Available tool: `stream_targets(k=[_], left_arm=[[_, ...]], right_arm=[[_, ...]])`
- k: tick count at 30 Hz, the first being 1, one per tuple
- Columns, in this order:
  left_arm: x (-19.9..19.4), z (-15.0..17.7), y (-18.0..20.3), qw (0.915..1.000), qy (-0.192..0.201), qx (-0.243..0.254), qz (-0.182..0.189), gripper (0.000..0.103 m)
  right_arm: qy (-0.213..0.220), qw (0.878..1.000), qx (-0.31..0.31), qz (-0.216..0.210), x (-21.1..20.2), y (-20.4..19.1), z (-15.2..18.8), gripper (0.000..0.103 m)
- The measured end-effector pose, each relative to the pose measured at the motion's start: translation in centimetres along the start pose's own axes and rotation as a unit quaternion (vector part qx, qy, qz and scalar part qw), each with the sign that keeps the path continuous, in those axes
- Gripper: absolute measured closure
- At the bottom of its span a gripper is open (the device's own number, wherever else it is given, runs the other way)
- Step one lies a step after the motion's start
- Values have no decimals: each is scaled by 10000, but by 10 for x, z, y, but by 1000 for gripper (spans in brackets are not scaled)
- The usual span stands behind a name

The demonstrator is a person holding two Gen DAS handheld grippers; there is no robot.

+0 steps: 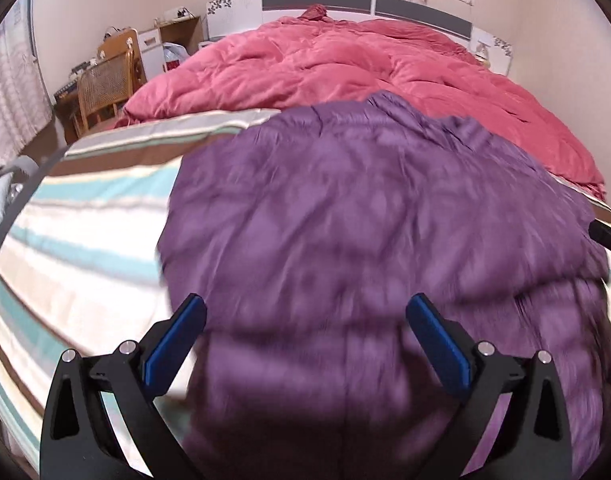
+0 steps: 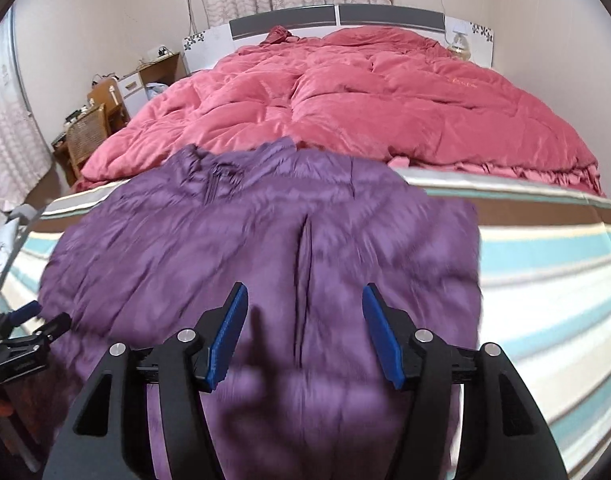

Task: Fold large clothes
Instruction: 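Grasp the jacket hem edge with both tools and lift it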

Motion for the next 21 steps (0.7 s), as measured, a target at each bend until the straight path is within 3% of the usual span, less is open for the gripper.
stream_targets(k=[8,17,21], left_arm=[[-25,81,-18,9990,-191,354,185,2],[-56,142,-46,9980,52,116,619,4],[-60,160,-53,9975,97,166,673,21]], right_arm=[[-123,9995,-164,-254,-49,20,81,44],[-316,9987,-131,-376,-82,55,161,44],[-472,9985,-73,-268,-84,70,190,44]])
Point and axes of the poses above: each gripper's, at about its wrist camera, not at the fingertips, and x roughly the way its jaws point, y to its right, z to its underside, the point moved 4 cm from there along x, roughly the way its jaws point, and after that the axes turned 13 degrees about -y, right-handed, at the moved point
